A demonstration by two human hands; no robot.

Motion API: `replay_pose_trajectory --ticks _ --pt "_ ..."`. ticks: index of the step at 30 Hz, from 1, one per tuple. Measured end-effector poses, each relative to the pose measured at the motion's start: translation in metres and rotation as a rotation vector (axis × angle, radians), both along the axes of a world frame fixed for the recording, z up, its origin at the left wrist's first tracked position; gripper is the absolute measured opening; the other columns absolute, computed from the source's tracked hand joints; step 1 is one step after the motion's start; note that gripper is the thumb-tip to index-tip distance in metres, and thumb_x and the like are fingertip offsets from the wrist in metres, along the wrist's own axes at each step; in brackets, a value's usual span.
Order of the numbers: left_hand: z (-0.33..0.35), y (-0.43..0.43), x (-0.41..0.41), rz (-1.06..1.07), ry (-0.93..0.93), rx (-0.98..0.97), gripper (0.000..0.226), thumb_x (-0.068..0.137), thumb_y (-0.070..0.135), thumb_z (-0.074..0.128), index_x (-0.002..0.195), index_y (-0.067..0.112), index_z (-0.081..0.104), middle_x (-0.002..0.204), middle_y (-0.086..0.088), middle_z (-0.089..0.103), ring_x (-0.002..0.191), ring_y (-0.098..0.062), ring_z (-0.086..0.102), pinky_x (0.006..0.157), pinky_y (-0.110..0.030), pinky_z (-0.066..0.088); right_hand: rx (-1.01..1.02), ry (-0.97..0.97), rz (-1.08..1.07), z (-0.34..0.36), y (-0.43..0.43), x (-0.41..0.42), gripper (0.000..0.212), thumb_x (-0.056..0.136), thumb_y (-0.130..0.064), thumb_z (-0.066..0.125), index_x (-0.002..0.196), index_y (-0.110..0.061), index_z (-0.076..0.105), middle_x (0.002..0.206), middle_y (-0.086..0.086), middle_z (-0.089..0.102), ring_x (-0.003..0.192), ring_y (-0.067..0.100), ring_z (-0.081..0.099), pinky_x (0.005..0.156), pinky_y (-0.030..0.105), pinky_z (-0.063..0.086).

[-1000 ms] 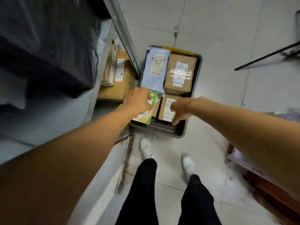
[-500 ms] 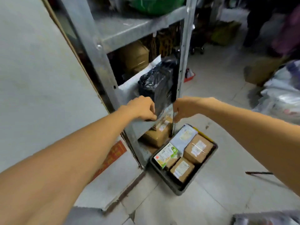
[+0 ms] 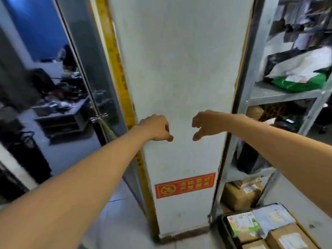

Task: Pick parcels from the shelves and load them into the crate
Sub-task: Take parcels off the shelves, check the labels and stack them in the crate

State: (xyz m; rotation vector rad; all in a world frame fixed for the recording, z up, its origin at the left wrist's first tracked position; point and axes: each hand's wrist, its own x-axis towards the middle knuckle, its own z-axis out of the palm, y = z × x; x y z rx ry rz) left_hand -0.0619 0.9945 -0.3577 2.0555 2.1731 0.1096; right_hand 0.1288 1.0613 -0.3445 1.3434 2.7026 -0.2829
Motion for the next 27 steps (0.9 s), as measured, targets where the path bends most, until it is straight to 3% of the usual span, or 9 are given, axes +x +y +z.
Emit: replay_pose_trajectory --ticks 4,8,13,17,22,27 --pt "0.032 -0.084 -0.082 0.184 0.030 0.029 0.027 0.077 0.045 0.070 0.092 0.022 0.070 0.103 -0.005 0.068 0.092 -0.026 0.064 0.080 -0.038 0.055 0.071 0.037 0.249 0.029 -0.053 -0.094 0.060 0.083 -0.047 0.071 0.132 -0.014 0.056 0.130 0.003 0.057 0.116 0.022 0.053 0.093 0.029 0.042" --pt "0.055 -0.176 -0.143 0.450 -0.049 0.093 0.024 0.078 0.042 0.072 0.090 0.022 0.075 0.094 -0.002 0.070 0.085 -0.023 0.066 0.081 -0.043 0.057 0.095 0.038 0.506 0.049 -0.112 -0.179 0.052 0.081 -0.048 0.071 0.113 -0.007 0.065 0.110 0.010 0.065 0.097 0.026 0.061 0.086 0.042 0.052" --pt "0.065 -0.299 -0.178 0.792 -0.027 0.195 0.021 0.078 0.042 0.073 0.091 0.026 0.074 0.094 0.006 0.070 0.090 -0.018 0.065 0.080 -0.034 0.055 0.062 0.061 0.790 0.071 -0.187 -0.262 0.064 0.081 -0.044 0.073 0.129 -0.006 0.054 0.129 0.013 0.056 0.116 0.034 0.054 0.098 0.048 0.047" --pt "0.069 -0.402 -0.170 1.044 -0.014 0.187 0.020 0.077 0.043 0.071 0.090 0.028 0.072 0.103 0.004 0.067 0.097 -0.018 0.062 0.085 -0.036 0.054 0.031 0.082 1.015 0.074 -0.269 -0.303 0.066 0.080 -0.041 0.075 0.129 -0.003 0.052 0.130 0.019 0.055 0.115 0.037 0.055 0.097 0.050 0.048" --pt "0.059 -0.532 -0.132 1.341 0.060 0.176 0.021 0.076 0.045 0.070 0.093 0.034 0.071 0.112 0.007 0.067 0.107 -0.019 0.059 0.091 -0.034 0.050 0.012 0.097 1.320 0.068 -0.391 -0.324 0.069 0.080 -0.044 0.074 0.138 -0.016 0.047 0.135 0.006 0.050 0.111 0.024 0.054 0.087 0.035 0.048" --pt "0.062 -0.653 -0.080 1.662 0.120 0.149 0.020 0.075 0.046 0.072 0.090 0.033 0.070 0.104 0.003 0.066 0.097 -0.022 0.061 0.073 -0.029 0.047 0.016 0.186 1.592 0.070 -0.519 -0.313 0.070 0.075 -0.045 0.077 0.133 -0.017 0.050 0.129 0.004 0.053 0.110 0.022 0.054 0.091 0.038 0.049"
